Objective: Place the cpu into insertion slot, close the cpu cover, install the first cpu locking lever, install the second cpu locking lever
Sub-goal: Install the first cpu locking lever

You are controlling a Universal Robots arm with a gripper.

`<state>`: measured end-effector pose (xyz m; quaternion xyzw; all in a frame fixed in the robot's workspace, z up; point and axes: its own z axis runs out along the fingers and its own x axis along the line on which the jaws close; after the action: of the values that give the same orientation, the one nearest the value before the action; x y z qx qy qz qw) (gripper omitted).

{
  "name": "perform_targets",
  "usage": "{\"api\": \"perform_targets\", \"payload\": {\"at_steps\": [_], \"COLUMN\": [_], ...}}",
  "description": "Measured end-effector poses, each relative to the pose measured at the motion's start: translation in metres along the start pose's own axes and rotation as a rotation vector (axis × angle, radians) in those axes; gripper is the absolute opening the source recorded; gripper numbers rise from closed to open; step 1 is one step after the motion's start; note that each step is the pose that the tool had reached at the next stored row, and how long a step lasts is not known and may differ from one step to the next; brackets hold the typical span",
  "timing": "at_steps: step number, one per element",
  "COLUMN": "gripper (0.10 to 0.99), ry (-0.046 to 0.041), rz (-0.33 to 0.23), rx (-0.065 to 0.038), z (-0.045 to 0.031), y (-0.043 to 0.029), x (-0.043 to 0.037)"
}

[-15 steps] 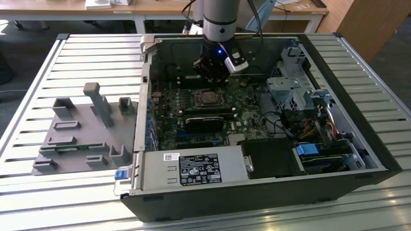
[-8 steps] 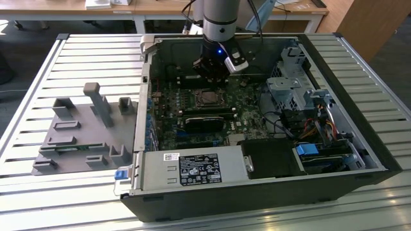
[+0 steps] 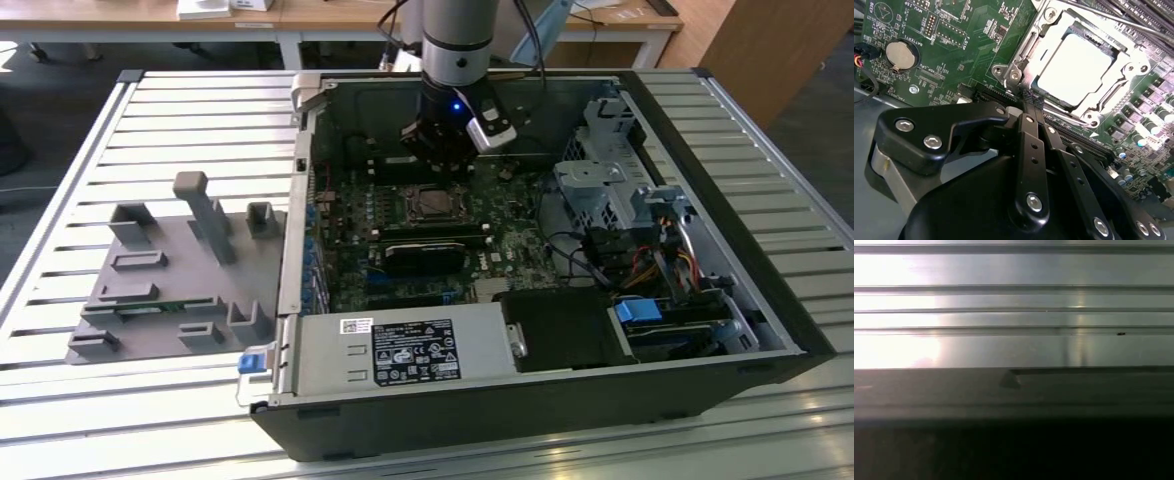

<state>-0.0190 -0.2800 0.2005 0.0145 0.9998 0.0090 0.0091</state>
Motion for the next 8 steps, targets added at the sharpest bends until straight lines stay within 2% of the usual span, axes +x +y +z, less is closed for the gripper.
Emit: {"api": "perform_targets", "payload": {"at_steps": [8], "gripper": [0.106], "ry": [-0.0003], "rz": [0.000], "rx": [0.013], "z": [0.0019], "y": [0.0001], "x": [0.0000]}}
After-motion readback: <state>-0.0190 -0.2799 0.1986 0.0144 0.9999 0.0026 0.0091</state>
